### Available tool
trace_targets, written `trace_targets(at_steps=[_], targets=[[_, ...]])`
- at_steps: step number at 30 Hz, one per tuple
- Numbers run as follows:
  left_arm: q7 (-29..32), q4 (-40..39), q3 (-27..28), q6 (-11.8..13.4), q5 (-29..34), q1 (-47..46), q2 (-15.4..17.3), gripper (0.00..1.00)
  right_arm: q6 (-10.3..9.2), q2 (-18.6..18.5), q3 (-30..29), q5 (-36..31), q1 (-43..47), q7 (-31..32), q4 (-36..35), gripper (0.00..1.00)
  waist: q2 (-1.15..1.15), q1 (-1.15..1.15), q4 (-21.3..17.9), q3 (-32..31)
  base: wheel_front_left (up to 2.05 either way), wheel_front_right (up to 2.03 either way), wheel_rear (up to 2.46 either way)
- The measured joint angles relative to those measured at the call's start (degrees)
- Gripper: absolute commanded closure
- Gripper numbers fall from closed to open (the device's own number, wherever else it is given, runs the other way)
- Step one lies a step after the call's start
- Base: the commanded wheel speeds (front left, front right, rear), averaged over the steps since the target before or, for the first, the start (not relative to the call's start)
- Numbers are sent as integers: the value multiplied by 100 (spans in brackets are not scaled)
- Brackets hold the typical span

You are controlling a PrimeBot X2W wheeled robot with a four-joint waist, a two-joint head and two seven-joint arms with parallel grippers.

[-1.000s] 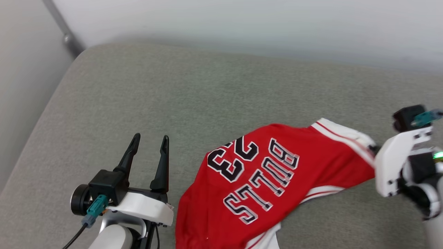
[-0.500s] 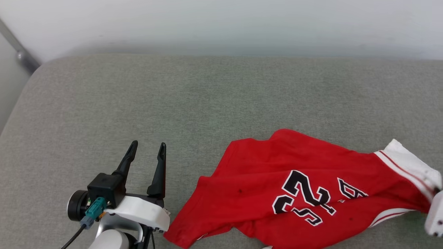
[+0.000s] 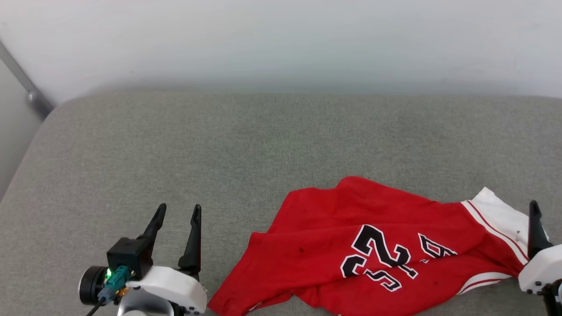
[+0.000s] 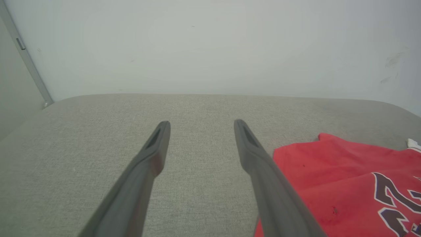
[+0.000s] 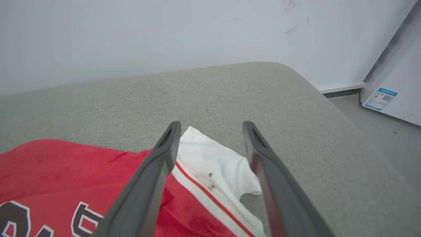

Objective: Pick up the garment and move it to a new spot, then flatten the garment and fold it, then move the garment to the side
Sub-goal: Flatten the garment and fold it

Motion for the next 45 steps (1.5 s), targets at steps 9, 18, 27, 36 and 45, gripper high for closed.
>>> trace_targets(at_steps=[9, 18, 27, 36, 45], targets=[[170, -55, -8, 145, -48, 338, 127, 0, 0, 196, 969, -91, 565, -626, -837, 0, 0, -1, 45, -480, 0, 0, 0], [430, -82, -26, 242, -83, 463, 268, 0, 0, 247, 1802, 14, 1247, -745, -1374, 0, 0, 0, -66, -624, 0, 0, 0], [1524, 137, -563, -375, -186, -32, 471, 0, 0, 264, 2094, -13, 1536, -598, -1686, 0, 0, -1, -354, -507, 0, 0, 0], [3606, 346, -1621, -1552, -299, -885, 712, 0, 0, 267, 2282, -25, 1441, -578, -1774, 0, 0, 0, -670, -129, 0, 0, 0], [5079, 526, -2470, -1980, -270, -1443, 939, 0, 0, 267, 2357, -96, 1190, -601, -1736, 0, 0, 0, -878, 353, 0, 0, 0]])
